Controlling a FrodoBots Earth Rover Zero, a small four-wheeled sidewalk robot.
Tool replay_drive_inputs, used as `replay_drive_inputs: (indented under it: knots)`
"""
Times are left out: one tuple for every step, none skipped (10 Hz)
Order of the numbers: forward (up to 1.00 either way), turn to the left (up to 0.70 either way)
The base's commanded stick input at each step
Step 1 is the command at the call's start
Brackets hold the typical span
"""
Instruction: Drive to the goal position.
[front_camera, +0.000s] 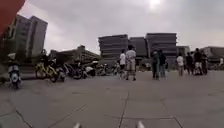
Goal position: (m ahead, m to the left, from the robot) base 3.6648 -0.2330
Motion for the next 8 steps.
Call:
replay_drive_inputs:
  knots:
    - [0.7,0.0]
    - [0.7,0.0]
    - [0.7,0.0]
    - [0.7,0.0]
    - [0.7,0.0]
    - [0.7,0.0]
    - [0.7,0.0]
    - [0.7,0.0]
